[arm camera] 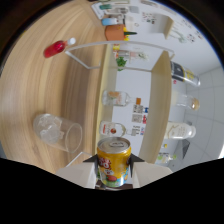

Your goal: Make me a cup of Vodka Sunrise.

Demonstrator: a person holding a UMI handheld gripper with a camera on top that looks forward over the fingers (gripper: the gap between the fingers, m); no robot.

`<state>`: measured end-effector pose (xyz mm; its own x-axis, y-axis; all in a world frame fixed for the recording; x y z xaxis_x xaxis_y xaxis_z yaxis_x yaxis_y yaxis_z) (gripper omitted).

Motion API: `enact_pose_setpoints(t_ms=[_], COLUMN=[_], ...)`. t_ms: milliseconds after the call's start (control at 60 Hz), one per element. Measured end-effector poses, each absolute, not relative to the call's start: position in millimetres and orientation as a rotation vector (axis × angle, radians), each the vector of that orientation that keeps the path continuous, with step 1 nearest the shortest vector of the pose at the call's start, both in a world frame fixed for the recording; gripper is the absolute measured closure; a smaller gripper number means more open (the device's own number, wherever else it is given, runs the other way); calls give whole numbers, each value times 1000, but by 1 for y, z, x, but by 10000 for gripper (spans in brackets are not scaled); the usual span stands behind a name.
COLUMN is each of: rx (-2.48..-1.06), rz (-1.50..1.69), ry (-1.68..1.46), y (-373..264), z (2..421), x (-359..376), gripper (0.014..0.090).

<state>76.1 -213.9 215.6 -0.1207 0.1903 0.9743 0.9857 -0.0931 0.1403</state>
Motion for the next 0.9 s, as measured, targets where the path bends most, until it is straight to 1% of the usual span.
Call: enact_pose_setpoints(t_ms=[83,150,300,400,450,500,583,717,900], rx=[-1502,-1576,-1668,-1686,-1678,-1679,-1694,-1750,-1841], rz=[-1083,-902,-449,-214,-159,-120,-51,-3,49], ry=[-1167,-970,-509,-243,-143,-55,68,196,266], y=[-220,-223,-233,-236,-240,-241,-239,-230,-215], z=[234,254,295,305,305,298,275,218,142], x=[74,75,93,127,147,169,202,245,270], gripper=[547,550,542,543,543,542,545,545,545])
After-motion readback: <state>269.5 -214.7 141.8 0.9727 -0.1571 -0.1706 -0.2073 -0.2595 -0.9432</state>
